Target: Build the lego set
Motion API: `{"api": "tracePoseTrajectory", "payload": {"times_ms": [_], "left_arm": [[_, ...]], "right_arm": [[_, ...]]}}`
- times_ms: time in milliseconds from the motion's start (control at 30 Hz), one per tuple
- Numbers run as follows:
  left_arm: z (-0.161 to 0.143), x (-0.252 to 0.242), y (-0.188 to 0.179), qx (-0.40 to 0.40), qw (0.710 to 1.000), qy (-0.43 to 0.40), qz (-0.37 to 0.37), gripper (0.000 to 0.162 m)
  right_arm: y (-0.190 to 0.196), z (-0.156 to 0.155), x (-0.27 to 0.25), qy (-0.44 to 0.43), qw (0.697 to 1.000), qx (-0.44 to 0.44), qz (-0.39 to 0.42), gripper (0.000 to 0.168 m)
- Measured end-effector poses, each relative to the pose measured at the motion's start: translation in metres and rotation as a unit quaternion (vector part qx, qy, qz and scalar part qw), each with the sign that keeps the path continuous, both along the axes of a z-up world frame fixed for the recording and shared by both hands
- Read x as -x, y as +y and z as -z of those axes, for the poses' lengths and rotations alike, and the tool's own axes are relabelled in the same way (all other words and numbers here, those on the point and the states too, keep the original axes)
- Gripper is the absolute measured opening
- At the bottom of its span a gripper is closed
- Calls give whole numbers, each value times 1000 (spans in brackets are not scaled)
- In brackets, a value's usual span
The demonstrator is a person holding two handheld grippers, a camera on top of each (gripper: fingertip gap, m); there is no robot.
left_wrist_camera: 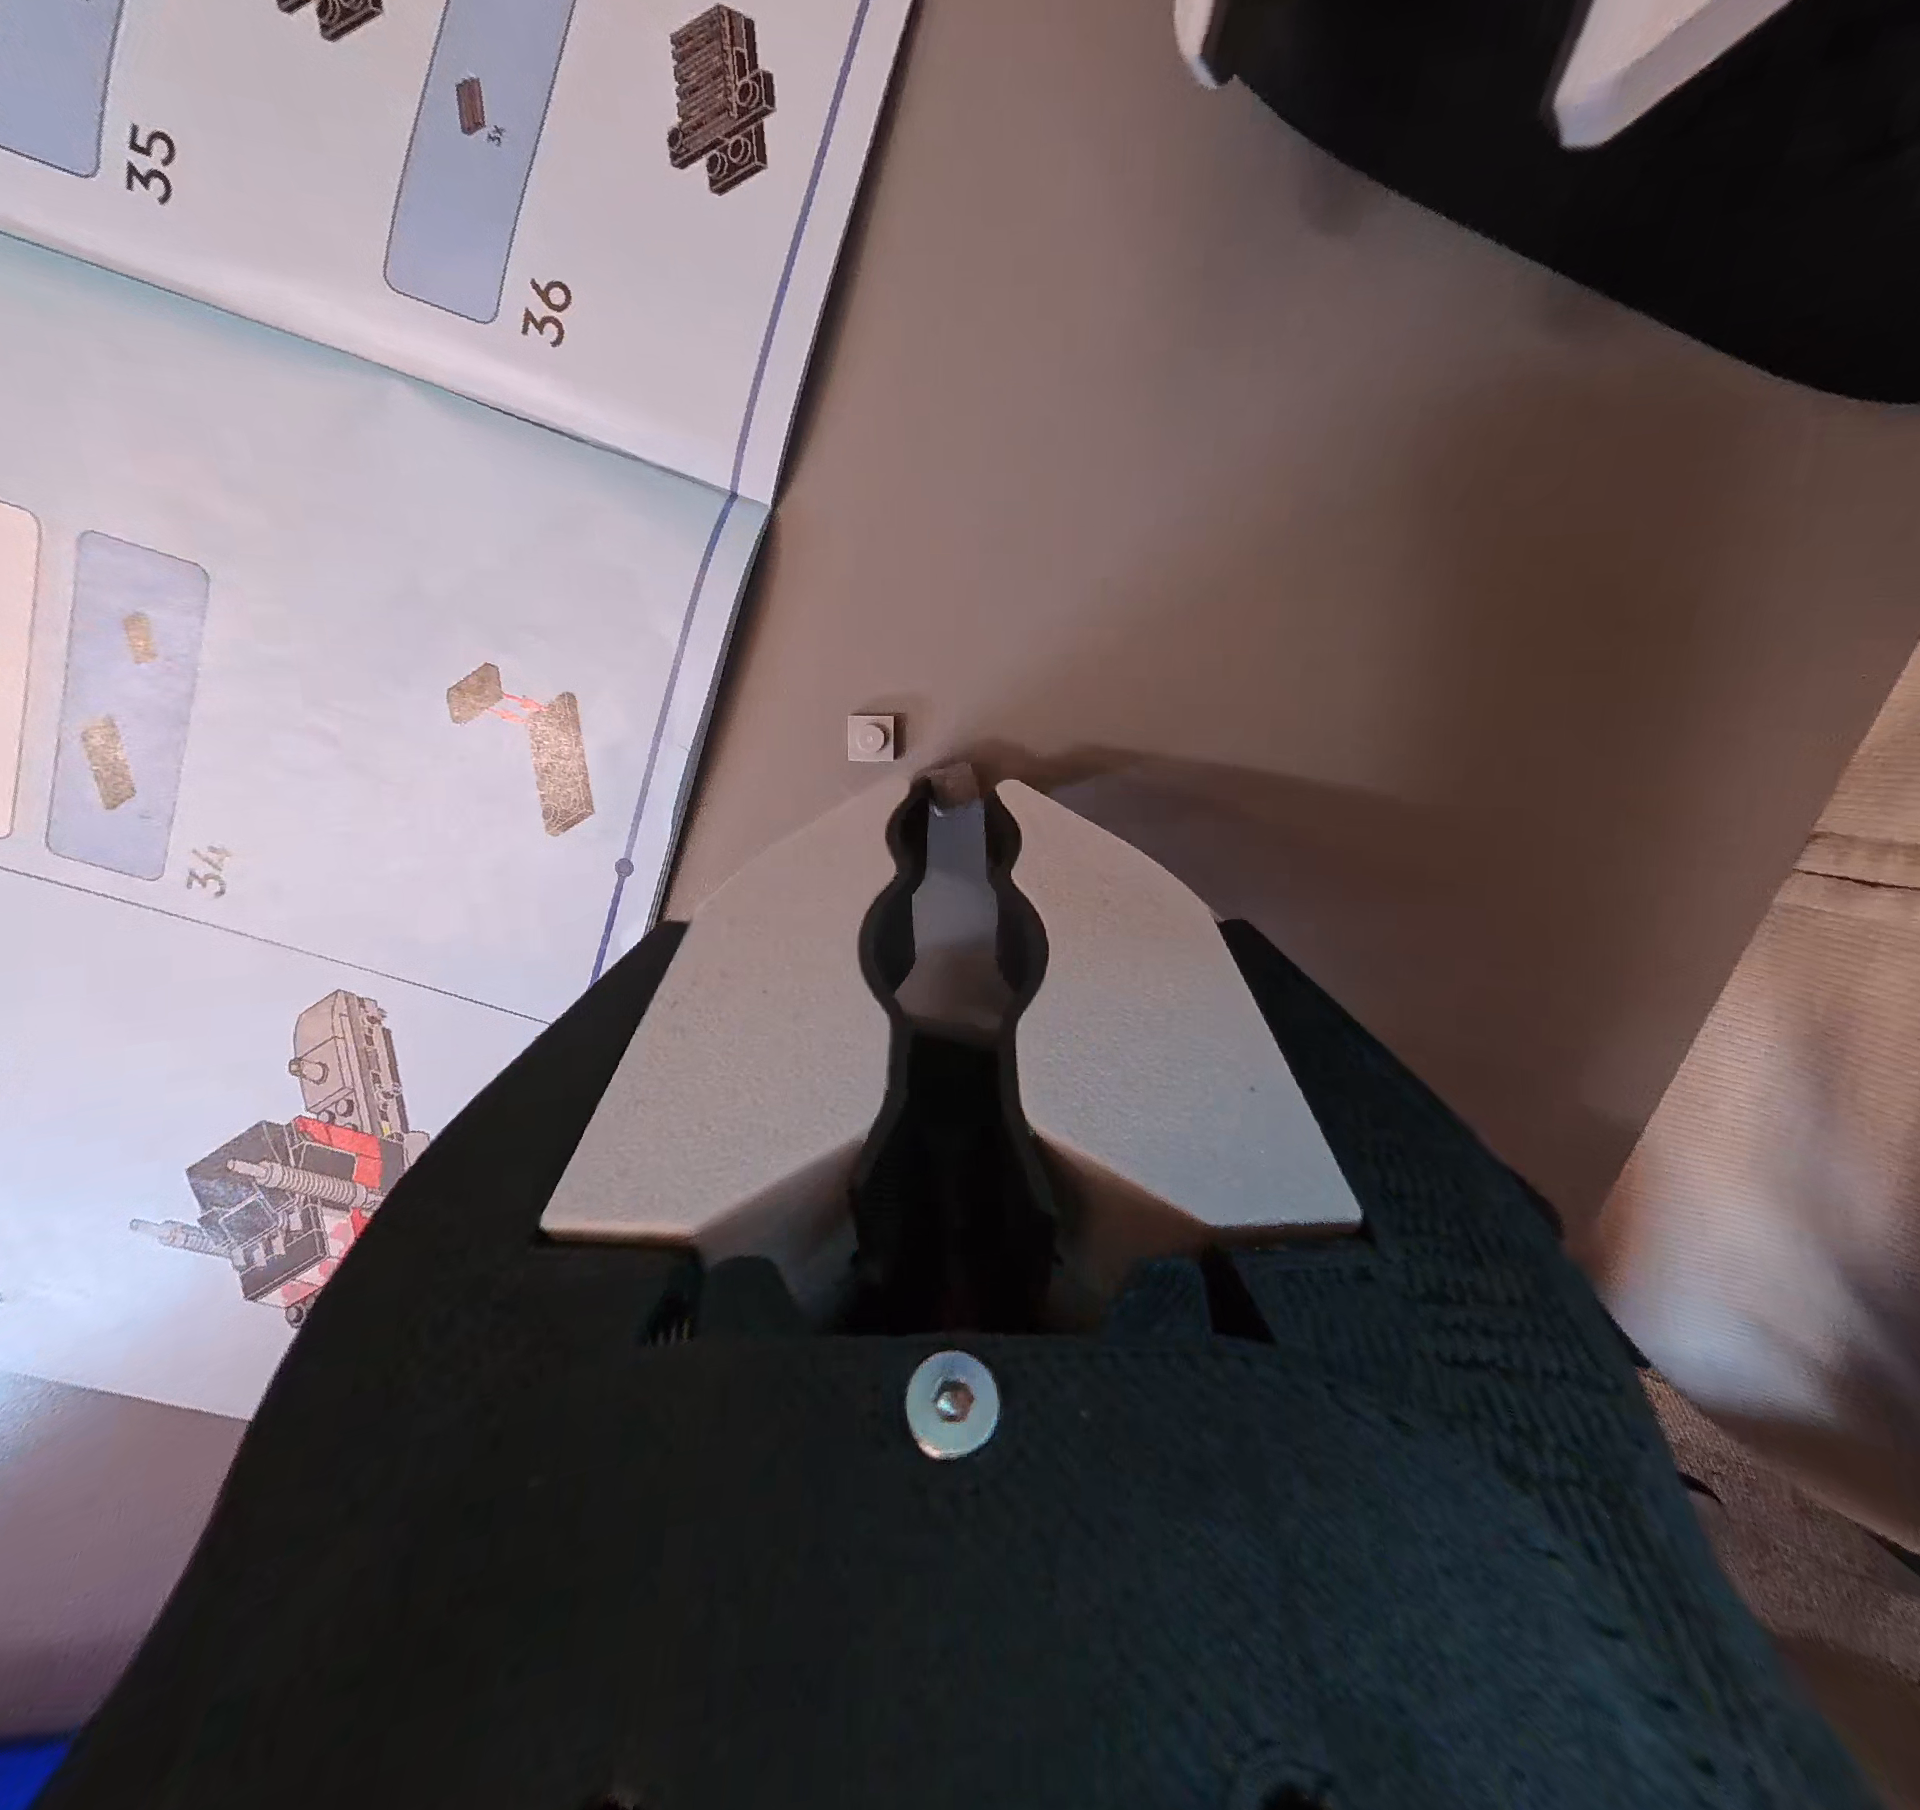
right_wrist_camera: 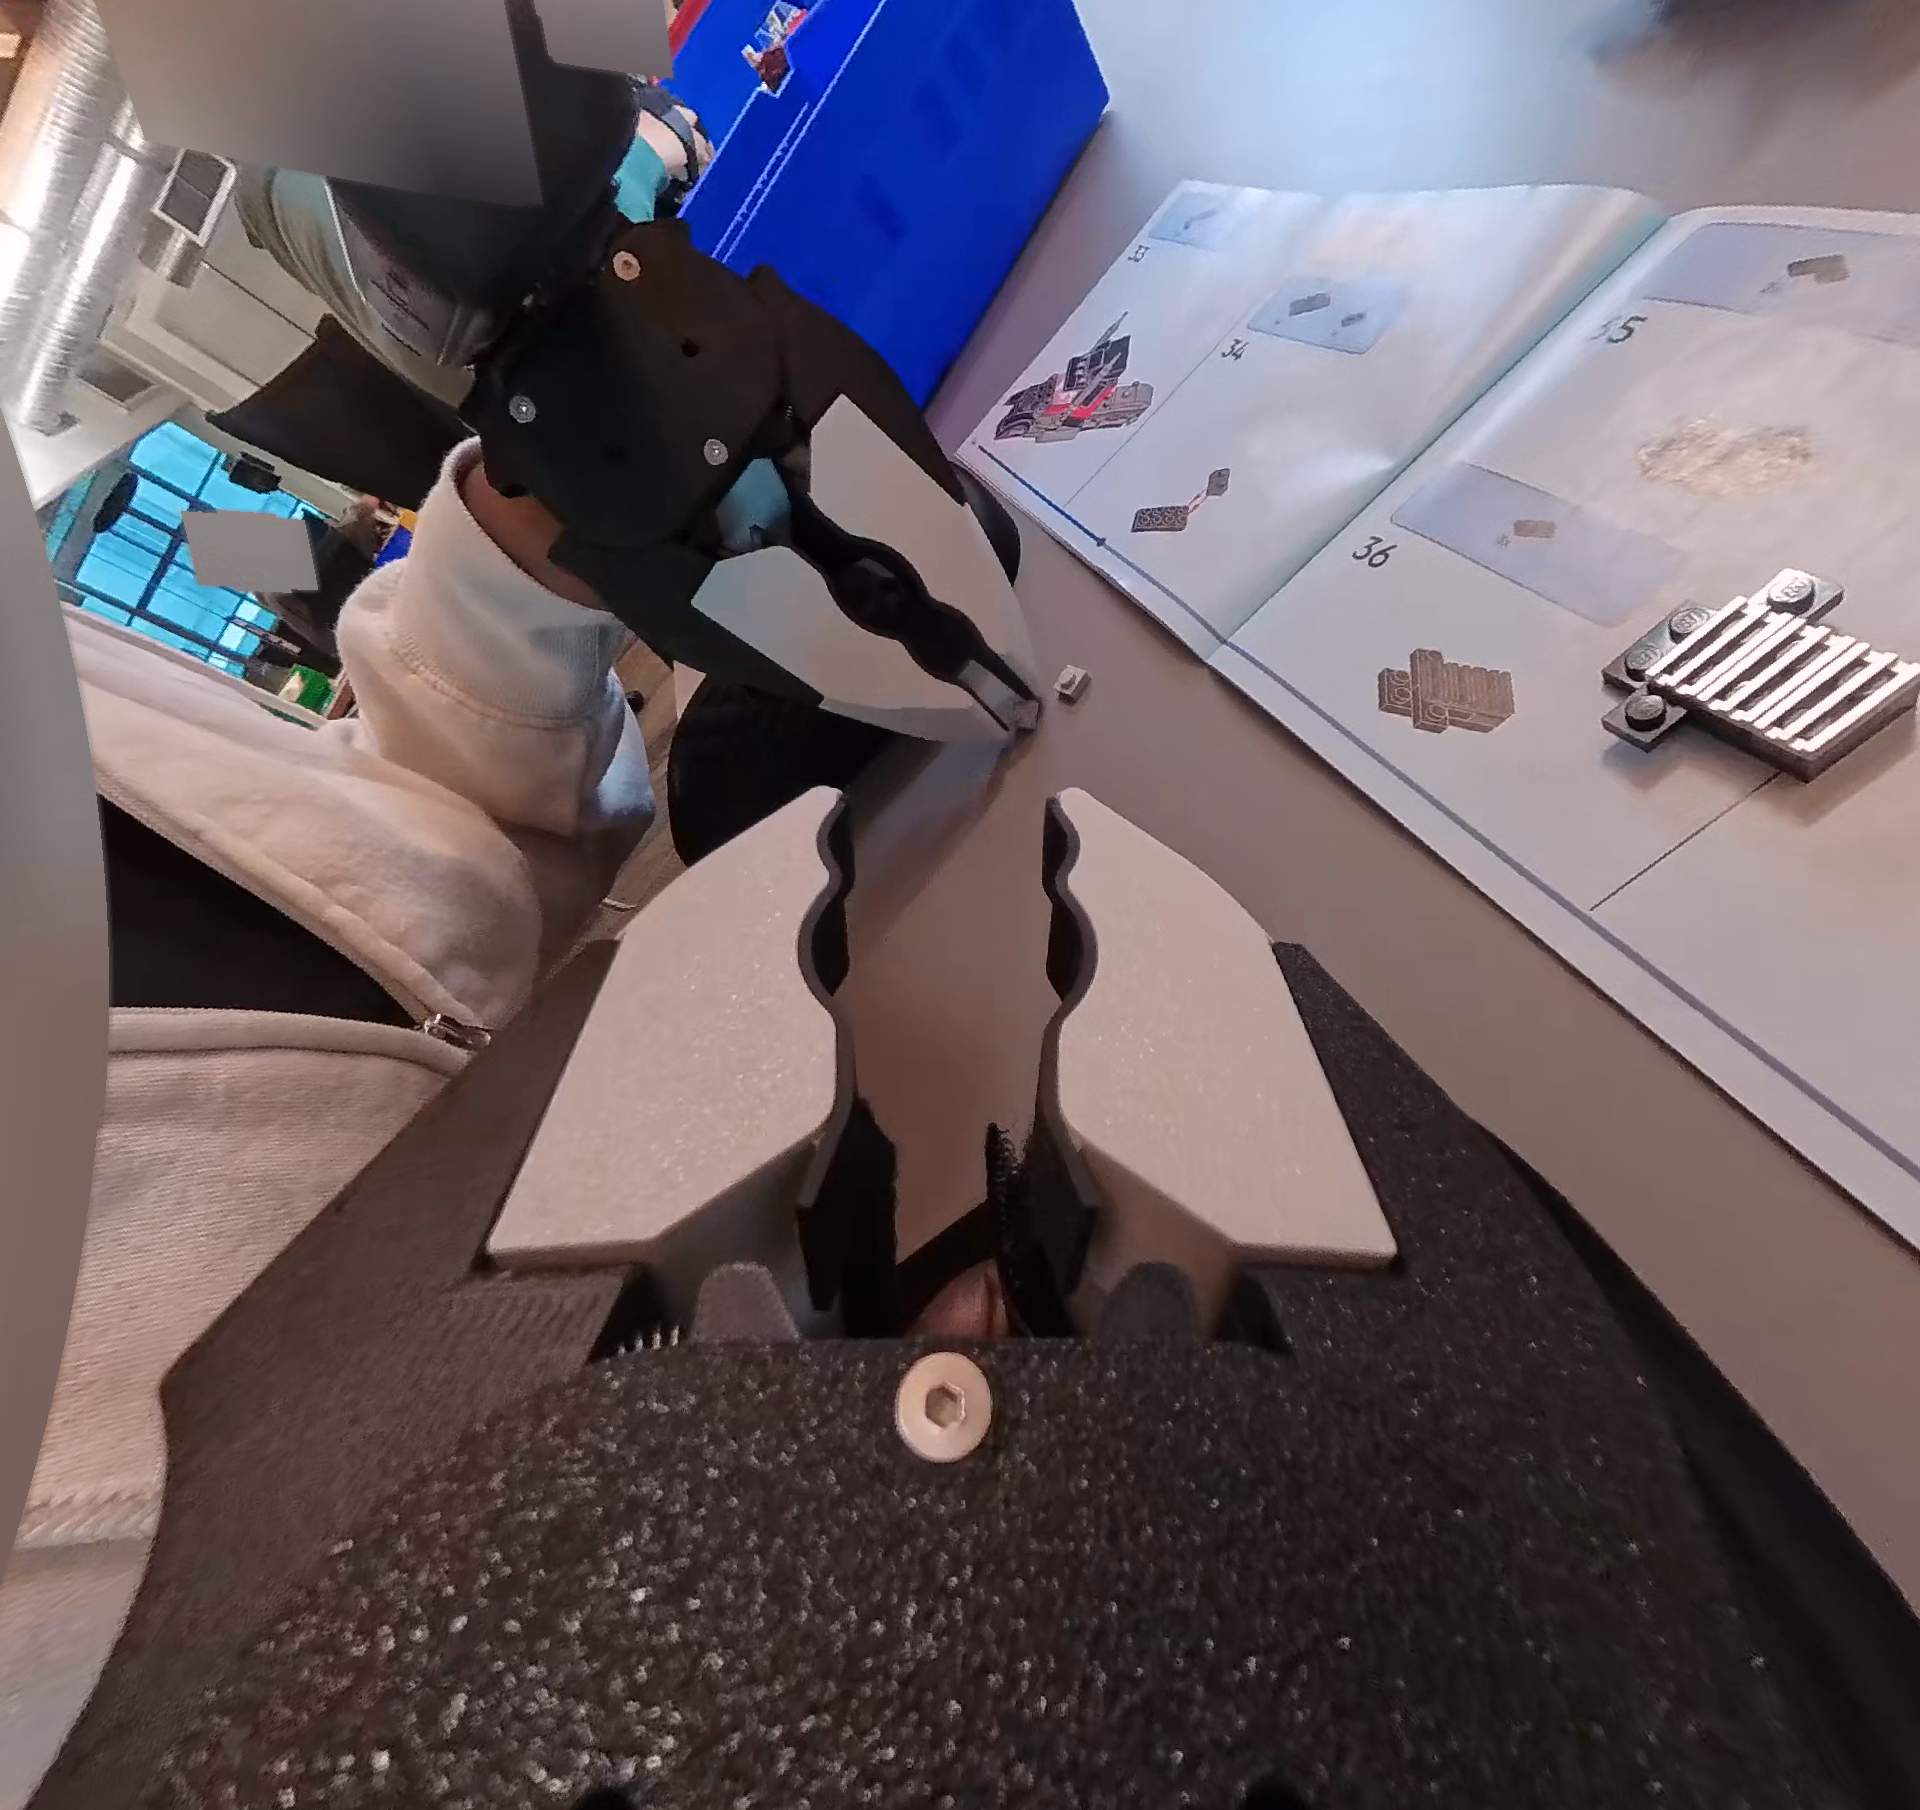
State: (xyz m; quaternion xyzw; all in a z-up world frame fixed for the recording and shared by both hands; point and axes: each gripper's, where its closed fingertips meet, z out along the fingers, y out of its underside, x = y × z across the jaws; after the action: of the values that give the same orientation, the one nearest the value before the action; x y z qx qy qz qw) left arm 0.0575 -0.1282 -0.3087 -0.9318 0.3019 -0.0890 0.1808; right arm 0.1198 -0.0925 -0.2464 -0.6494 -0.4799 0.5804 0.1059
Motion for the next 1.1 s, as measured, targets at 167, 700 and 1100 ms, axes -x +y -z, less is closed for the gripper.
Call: {"api": "tracePoseTrajectory", "payload": {"times_ms": [167, 700, 1100], "left_arm": [[1, 2, -2, 4, 1000, 3, -3, 15], [-76, 14, 43, -236, 937, -191, -170, 84], [-79, 3, 36, -268, 939, -180, -117, 1]], "right_arm": [[-1, 2, 0, -2, 1000, 2, -3, 35], [64, 10, -6, -54, 959, -238, 143, 88], [76, 5, -27, -68, 941, -283, 173, 3]]}}
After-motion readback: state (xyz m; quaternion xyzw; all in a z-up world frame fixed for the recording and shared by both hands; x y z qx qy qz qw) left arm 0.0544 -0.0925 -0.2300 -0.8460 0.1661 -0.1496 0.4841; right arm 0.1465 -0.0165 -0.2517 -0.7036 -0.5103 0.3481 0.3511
